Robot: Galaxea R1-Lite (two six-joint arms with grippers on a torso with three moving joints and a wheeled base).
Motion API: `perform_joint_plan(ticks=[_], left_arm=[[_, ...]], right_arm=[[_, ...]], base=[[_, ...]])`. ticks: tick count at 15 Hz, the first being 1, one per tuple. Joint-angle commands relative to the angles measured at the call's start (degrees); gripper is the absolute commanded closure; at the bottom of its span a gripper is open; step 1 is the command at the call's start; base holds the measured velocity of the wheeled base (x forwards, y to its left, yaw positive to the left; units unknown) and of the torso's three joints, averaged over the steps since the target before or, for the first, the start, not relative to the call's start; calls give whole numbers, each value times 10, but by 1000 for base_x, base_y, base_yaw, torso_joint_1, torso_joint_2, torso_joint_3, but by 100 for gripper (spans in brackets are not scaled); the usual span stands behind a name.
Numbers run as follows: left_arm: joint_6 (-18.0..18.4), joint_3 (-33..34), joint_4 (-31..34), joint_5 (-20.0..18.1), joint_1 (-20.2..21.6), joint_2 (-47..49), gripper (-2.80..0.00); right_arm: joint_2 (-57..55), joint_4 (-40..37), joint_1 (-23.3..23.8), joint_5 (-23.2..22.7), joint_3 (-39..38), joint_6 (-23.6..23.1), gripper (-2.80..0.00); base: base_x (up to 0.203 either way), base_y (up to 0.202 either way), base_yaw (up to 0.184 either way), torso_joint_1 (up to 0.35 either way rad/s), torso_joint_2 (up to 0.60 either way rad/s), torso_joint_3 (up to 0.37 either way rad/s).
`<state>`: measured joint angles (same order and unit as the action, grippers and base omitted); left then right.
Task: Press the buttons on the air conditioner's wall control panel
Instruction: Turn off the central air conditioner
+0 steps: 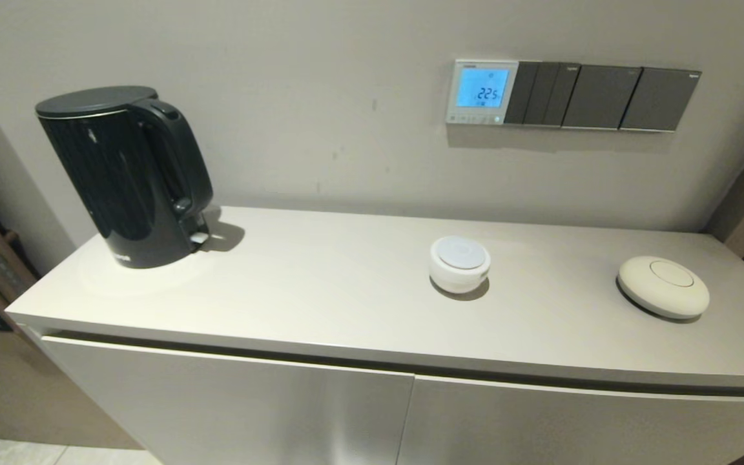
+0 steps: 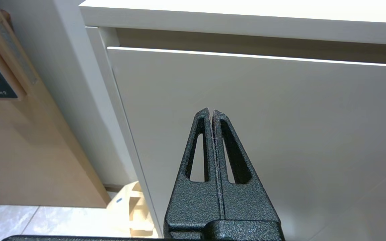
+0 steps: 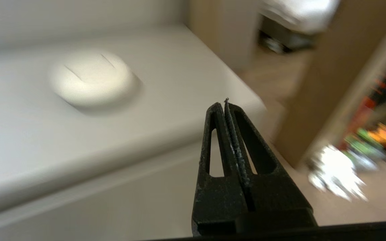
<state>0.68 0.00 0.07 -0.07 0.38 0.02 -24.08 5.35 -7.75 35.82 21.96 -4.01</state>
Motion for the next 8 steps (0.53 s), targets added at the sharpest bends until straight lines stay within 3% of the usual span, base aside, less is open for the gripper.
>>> perform_joint_plan(ticks=[1, 5, 8], left_arm=[[0, 0, 0, 0, 0, 0, 0], [0, 0, 0, 0, 0, 0, 0], [0, 0, 0, 0, 1, 0, 0]], right_arm=[[58, 0, 65, -32, -84, 6, 0], [111, 1, 77, -185, -146, 67, 0], [156, 32, 74, -255, -213, 58, 0]], base=[[0, 0, 0, 0, 0, 0], [0, 0, 0, 0, 0, 0], [0, 0, 0, 0, 0, 0]])
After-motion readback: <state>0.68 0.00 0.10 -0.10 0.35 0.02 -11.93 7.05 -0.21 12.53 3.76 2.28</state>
